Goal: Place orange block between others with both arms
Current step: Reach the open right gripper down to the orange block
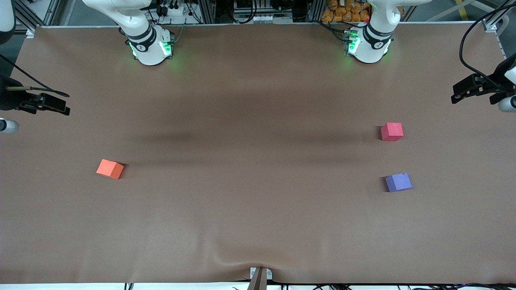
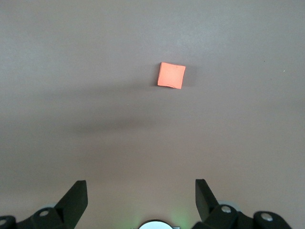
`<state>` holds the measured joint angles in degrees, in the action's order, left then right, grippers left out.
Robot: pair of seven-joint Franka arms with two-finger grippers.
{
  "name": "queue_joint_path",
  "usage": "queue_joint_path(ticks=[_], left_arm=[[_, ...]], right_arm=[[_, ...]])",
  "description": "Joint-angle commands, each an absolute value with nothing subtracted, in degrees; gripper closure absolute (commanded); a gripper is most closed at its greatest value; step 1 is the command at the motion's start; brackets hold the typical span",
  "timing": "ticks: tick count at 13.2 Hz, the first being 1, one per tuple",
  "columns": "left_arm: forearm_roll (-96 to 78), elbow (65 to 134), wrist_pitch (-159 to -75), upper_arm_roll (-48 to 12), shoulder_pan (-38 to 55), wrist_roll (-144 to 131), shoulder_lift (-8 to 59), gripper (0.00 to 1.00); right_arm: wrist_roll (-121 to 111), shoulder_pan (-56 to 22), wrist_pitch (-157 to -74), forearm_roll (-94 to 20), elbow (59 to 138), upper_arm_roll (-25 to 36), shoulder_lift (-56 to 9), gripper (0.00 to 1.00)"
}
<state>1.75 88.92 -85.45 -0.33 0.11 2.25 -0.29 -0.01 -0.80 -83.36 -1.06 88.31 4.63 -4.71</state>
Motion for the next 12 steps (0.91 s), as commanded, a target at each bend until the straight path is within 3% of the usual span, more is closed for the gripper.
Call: queue_joint_path(ticks=[1, 12], left_arm=[[2.4, 89.6, -85.4, -0.5, -0.1, 1.7, -1.0, 0.0], [2.3, 91.7, -86.7, -0.5, -1.0, 1.8, -1.3, 0.0]], right_arm=[[0.0, 0.6, -84.7, -0.4, 88.7, 3.9, -6.8, 0.0], [8.5, 4.7, -105.9, -0.2, 88.7, 4.0, -28.1, 0.0]])
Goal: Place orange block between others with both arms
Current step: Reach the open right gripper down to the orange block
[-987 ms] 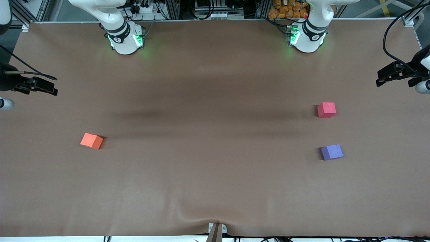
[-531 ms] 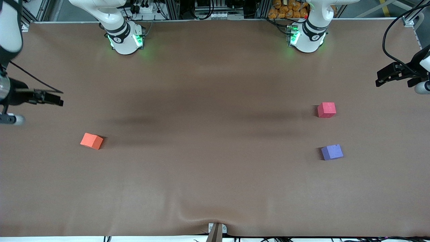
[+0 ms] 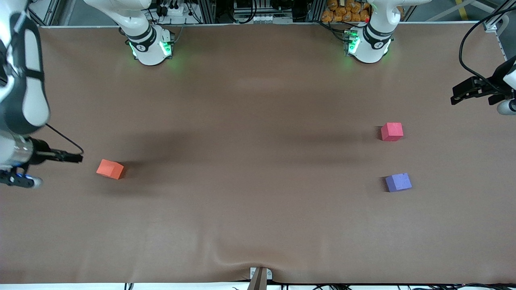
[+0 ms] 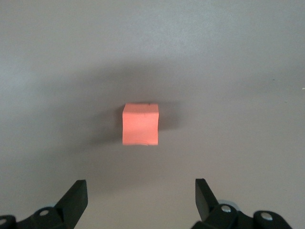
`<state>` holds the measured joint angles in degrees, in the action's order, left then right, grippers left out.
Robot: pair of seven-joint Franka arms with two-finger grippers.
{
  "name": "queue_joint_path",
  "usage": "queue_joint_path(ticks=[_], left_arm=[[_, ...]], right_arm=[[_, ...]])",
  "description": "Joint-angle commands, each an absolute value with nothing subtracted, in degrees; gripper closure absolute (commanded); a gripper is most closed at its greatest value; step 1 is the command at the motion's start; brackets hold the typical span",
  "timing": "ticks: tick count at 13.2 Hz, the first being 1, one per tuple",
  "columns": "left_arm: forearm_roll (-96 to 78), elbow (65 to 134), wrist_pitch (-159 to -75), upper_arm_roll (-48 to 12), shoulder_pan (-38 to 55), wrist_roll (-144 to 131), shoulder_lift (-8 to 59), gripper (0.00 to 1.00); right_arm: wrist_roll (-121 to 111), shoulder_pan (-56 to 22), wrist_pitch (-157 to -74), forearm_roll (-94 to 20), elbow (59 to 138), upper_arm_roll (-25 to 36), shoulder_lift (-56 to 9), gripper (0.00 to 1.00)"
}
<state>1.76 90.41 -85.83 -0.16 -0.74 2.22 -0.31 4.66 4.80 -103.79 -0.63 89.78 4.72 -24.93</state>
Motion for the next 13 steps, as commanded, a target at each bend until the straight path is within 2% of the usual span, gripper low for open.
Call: queue_joint_path(ticks=[1, 4, 7, 13], left_arm=[[2.3, 91.8, -86.7, -0.5, -1.0, 1.8, -1.3, 0.0], [2.3, 92.4, -87.4, -0.5, -1.1, 1.8, -1.4, 0.0], [2.3, 92.7, -87.5, -0.5, -1.1, 1.8, -1.3, 0.0], [2.3, 93.1, -87.9, -0.6, -1.0, 1.8, -1.3, 0.0]], right_arm=[[8.7, 4.8, -107.3, -0.6, 88.8, 4.0, -29.5, 0.0], [9.7, 4.3, -111.2, -2.0, 92.2, 4.0, -30.9, 0.0], [9.8, 3.9, -118.9, -2.2, 98.2, 3.9, -30.9, 0.0], [9.8, 4.7, -121.6, -2.2, 100.8, 3.9, -33.4, 0.0]])
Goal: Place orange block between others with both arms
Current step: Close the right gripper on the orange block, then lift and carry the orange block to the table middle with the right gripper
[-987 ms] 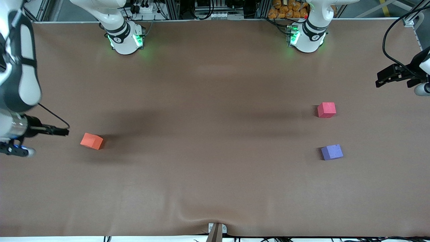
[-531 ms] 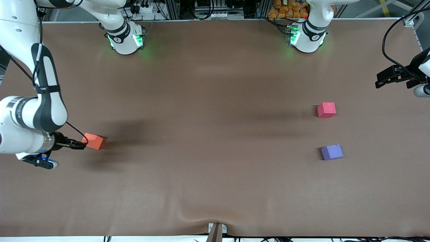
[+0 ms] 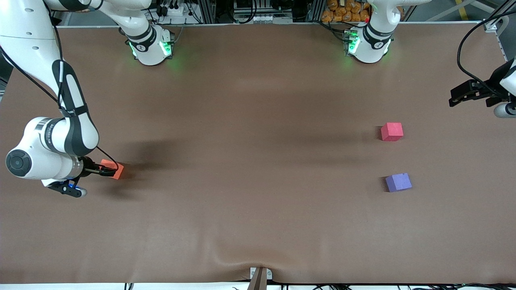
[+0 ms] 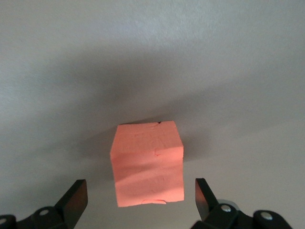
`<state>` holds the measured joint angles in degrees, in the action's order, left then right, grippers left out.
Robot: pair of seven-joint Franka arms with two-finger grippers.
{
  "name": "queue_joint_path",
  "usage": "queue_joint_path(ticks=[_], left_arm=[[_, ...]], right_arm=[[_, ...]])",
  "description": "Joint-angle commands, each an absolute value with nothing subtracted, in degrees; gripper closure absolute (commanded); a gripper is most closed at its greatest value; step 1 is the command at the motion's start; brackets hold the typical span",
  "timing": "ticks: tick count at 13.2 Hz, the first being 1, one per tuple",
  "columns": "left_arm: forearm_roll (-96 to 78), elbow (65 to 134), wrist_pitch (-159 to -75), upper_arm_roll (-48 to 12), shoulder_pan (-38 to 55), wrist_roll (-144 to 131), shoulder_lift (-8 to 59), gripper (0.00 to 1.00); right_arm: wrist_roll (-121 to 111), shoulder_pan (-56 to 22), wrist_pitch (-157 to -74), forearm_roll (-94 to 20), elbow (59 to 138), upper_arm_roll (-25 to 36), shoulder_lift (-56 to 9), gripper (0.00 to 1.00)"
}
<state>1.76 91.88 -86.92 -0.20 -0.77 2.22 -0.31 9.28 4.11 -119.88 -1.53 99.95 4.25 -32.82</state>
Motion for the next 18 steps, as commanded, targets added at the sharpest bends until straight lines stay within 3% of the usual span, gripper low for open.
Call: queue_joint_path(ticks=[1, 6, 7, 8, 9, 10, 18], left_arm=[[2.3, 93.1, -87.9, -0.5, -1.0, 1.8, -1.3, 0.0], [2.3, 93.3, -88.4, -0.6, -1.0, 1.8, -1.2, 0.0], [2.3, 93.4, -88.6, -0.5, -1.0, 1.8, -1.2, 0.0], [2.3, 93.5, -88.7, -0.6, -1.0, 1.8, -1.2, 0.0], [2.3, 93.7, -88.9, -0.6, -1.0, 1.8, -1.2, 0.0], [2.3, 93.8, -89.0, -0.6, -1.0, 1.8, -1.2, 0.0], [2.3, 94.7, -89.6, -0.6, -1.1, 1.8, -1.4, 0.0]], right_arm=[[9.6, 4.7, -122.4, -2.2, 101.4, 3.9, -33.9, 0.0], [8.9, 4.7, -125.2, -2.2, 102.3, 3.9, -34.9, 0.0], [8.8, 4.8, -125.6, -2.2, 102.3, 3.9, -35.0, 0.3], [8.8, 4.8, -125.7, -2.2, 102.3, 3.9, -35.2, 0.68], [8.9, 4.8, -125.7, -2.3, 102.2, 3.9, -35.2, 0.89], [8.9, 4.7, -125.6, -2.3, 102.0, 3.8, -35.1, 0.95], [-5.3, -2.8, -121.6, -2.1, 93.8, -1.6, -32.0, 0.98]])
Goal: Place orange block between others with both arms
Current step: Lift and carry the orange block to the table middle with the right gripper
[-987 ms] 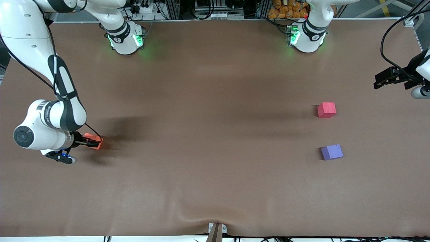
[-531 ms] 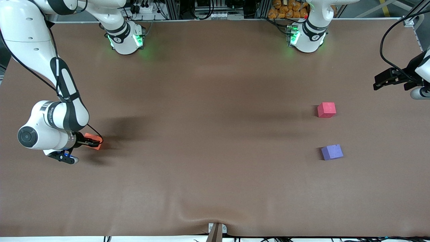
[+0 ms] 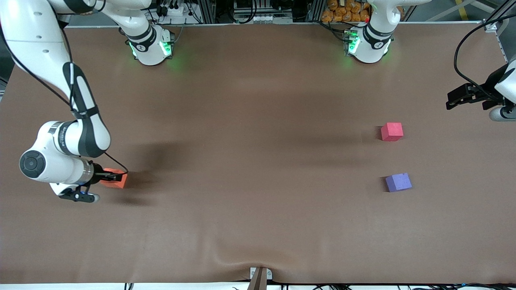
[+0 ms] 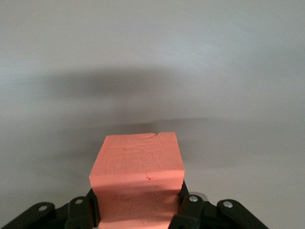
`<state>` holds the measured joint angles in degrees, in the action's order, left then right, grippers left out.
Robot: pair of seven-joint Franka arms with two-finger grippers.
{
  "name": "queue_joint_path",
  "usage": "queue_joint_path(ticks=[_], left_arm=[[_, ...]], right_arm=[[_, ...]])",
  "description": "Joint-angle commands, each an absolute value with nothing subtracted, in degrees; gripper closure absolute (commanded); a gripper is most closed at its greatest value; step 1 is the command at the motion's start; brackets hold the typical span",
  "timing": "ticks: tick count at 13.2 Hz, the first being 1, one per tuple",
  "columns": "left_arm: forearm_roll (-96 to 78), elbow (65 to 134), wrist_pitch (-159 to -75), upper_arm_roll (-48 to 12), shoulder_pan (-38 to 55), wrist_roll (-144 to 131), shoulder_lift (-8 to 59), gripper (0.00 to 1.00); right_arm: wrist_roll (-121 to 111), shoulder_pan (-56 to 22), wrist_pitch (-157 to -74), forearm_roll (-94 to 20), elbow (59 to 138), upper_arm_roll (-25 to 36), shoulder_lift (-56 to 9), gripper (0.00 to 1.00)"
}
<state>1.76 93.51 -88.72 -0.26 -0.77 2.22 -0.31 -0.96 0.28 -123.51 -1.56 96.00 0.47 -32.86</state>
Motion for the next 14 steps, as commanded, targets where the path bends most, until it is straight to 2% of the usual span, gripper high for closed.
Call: queue_joint_path(ticks=[1, 9, 14], left_arm=[[2.3, 94.7, -89.6, -0.6, -1.1, 1.8, -1.4, 0.0], [2.4, 94.5, -89.6, -0.6, -1.1, 1.8, -1.4, 0.0], [2.3, 94.7, -89.6, -0.5, -1.1, 1.8, -1.5, 0.0]], right_arm=[[-7.2, -4.9, -121.6, -1.9, 92.6, -2.4, -32.0, 0.98], [-16.0, -26.3, -122.3, -1.2, 87.4, -2.6, -35.2, 0.95], [-38.7, -33.4, -122.3, -1.3, 81.5, -2.6, -39.6, 0.94]])
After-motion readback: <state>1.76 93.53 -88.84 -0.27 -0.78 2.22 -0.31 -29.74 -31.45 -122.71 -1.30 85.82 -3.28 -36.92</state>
